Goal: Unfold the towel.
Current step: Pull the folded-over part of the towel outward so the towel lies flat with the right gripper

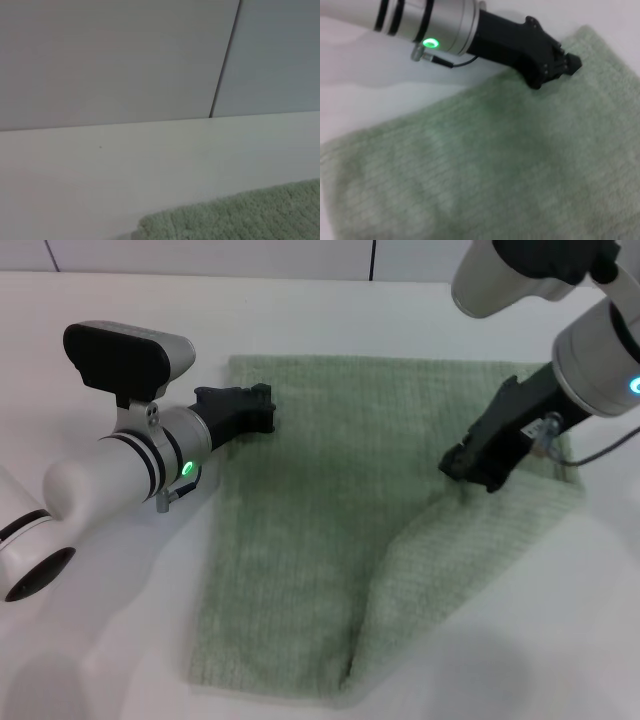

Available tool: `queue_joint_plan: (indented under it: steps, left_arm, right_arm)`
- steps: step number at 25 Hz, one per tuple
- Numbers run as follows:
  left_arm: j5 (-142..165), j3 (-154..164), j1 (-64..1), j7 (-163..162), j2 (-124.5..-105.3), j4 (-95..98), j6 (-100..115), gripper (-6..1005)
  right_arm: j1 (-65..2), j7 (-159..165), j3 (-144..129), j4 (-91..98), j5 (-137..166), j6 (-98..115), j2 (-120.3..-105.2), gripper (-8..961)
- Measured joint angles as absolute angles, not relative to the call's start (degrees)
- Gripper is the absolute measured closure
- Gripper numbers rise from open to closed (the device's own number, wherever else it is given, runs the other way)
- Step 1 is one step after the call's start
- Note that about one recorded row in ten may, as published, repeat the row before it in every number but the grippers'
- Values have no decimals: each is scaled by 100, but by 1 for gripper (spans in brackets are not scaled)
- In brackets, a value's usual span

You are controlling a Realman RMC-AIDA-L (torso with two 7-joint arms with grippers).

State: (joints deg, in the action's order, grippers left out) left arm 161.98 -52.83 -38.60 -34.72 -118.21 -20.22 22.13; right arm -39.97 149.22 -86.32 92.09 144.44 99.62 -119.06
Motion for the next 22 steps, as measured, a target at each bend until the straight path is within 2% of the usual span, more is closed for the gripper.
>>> queue_joint_plan:
  steps: [7,22]
  left_arm:
    - [16198,-5282,-3858,-3472,-11821,-2021,2223,957]
    - [16198,-5282,-3859,-3472,-11821,-2021,2214,954]
  right_arm:
    - [-3847,15226,-8705,10281,14581,10793,-11910,929]
    - [-3690,15747,-9028,10951,14749,11467,-11927,927]
